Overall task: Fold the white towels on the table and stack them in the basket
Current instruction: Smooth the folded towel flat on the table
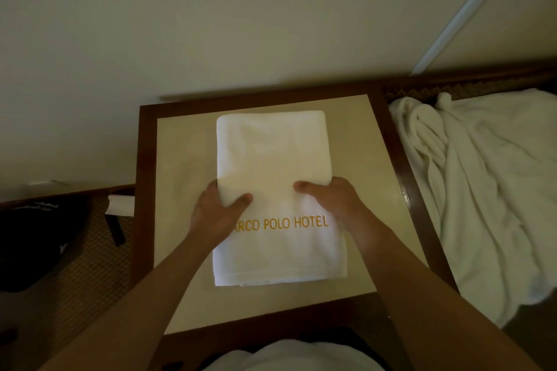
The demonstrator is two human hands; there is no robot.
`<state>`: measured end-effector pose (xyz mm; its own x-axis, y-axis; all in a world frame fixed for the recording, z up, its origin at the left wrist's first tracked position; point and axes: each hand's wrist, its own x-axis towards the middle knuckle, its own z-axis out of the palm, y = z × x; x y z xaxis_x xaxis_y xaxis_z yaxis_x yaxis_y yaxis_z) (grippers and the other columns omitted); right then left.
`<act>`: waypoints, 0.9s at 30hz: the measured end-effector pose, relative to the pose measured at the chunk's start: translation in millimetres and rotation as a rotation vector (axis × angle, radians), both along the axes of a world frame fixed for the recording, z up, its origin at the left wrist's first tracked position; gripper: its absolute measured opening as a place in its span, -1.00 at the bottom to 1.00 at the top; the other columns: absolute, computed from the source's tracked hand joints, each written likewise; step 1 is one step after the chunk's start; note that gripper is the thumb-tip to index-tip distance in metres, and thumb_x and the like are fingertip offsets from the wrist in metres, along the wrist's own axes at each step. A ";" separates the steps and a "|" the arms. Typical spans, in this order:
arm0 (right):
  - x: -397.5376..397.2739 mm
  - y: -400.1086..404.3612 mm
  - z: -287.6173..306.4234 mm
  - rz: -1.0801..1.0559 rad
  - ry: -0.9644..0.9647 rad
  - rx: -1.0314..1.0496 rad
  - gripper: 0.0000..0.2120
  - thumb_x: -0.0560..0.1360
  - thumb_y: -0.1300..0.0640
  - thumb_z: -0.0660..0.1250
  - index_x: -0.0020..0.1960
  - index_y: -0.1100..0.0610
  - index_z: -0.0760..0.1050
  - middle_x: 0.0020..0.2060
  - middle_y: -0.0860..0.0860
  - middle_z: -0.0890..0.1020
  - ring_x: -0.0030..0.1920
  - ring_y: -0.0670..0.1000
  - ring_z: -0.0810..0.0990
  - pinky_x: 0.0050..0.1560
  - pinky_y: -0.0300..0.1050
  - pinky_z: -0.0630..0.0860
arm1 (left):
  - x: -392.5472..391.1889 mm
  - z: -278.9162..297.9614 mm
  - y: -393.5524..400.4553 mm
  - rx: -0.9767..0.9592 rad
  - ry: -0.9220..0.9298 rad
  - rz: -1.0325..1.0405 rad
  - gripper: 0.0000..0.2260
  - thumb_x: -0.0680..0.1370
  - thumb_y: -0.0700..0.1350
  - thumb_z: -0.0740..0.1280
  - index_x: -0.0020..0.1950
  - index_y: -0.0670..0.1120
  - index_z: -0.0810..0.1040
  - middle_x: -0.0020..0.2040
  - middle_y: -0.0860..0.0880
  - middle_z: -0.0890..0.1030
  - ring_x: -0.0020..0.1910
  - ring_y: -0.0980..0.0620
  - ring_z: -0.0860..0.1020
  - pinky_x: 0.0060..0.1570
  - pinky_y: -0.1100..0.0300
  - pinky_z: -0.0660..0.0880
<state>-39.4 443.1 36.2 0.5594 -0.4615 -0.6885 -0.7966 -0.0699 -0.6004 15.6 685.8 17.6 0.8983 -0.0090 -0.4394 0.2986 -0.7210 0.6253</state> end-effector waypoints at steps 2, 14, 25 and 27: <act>-5.2 2.7 0.1 -0.013 -0.037 -0.008 -0.53 0.26 -0.17 0.64 0.00 0.13 0.69 -0.11 0.02 0.74 -0.08 0.05 0.73 0.08 0.06 0.66 | -0.8 1.3 1.6 -0.016 0.016 0.009 -0.41 0.42 0.27 0.51 0.33 0.01 0.51 0.18 0.00 0.64 0.09 -0.06 0.63 0.10 -0.01 0.58; -31.7 10.1 6.3 -0.144 -0.016 0.100 -0.66 0.24 0.02 0.65 -0.10 0.16 0.67 -0.24 0.05 0.74 -0.21 0.08 0.74 -0.04 0.13 0.70 | -10.3 7.6 -0.1 -0.045 0.019 0.004 -0.34 0.33 0.31 0.54 0.28 -0.04 0.54 0.16 -0.01 0.63 0.06 -0.05 0.62 0.06 0.00 0.58; -28.9 17.1 13.8 -0.107 0.008 -0.014 -0.70 0.31 0.01 0.60 -0.14 0.16 0.58 -0.19 0.04 0.68 -0.18 0.04 0.67 -0.15 -0.07 0.62 | -14.8 12.2 0.8 -0.096 0.034 0.000 -0.25 0.25 0.38 0.50 0.30 -0.02 0.53 0.15 0.01 0.64 0.06 -0.03 0.64 0.08 -0.07 0.61; -28.8 17.7 14.0 -0.145 0.002 0.037 -0.74 0.30 0.05 0.60 -0.18 0.18 0.60 -0.21 0.06 0.68 -0.17 0.08 0.68 -0.15 -0.08 0.58 | -14.1 12.0 1.1 -0.100 0.035 0.001 -0.21 0.22 0.41 0.47 0.30 -0.02 0.52 0.16 0.01 0.63 0.07 -0.04 0.63 0.09 -0.07 0.61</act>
